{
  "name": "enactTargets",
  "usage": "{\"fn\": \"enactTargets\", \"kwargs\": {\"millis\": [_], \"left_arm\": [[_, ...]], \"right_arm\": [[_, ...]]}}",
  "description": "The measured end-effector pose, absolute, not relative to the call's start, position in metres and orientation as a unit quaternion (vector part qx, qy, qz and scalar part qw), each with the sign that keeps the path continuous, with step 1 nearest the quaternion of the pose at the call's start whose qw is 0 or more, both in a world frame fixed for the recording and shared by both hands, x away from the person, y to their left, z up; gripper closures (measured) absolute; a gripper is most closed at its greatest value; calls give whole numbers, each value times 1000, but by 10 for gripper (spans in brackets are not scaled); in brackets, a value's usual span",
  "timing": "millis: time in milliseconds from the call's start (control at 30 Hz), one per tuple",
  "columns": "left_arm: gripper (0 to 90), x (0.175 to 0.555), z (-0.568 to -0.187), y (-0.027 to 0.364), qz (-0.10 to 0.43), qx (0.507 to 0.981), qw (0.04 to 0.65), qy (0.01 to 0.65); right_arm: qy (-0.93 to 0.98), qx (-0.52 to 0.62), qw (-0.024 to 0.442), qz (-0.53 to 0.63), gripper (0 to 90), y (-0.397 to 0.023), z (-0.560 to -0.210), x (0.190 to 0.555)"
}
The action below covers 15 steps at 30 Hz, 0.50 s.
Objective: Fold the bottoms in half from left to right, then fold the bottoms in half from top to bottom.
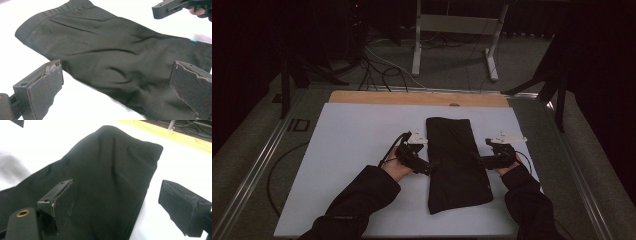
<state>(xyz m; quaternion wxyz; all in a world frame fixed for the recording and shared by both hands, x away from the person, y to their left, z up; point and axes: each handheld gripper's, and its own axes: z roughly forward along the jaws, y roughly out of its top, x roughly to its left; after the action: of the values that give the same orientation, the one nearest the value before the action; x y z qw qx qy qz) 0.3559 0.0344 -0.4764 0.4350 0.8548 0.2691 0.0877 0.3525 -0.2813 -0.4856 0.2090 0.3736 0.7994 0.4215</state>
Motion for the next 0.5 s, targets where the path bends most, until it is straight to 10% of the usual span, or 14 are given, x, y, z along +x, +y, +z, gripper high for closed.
{"fn": "enactTargets", "kwargs": {"millis": [500], "left_arm": [[9, 376, -477, 37, 85, 852, 429, 289]], "right_arm": [[789, 377, 214, 436, 132, -278, -474, 379]]}}
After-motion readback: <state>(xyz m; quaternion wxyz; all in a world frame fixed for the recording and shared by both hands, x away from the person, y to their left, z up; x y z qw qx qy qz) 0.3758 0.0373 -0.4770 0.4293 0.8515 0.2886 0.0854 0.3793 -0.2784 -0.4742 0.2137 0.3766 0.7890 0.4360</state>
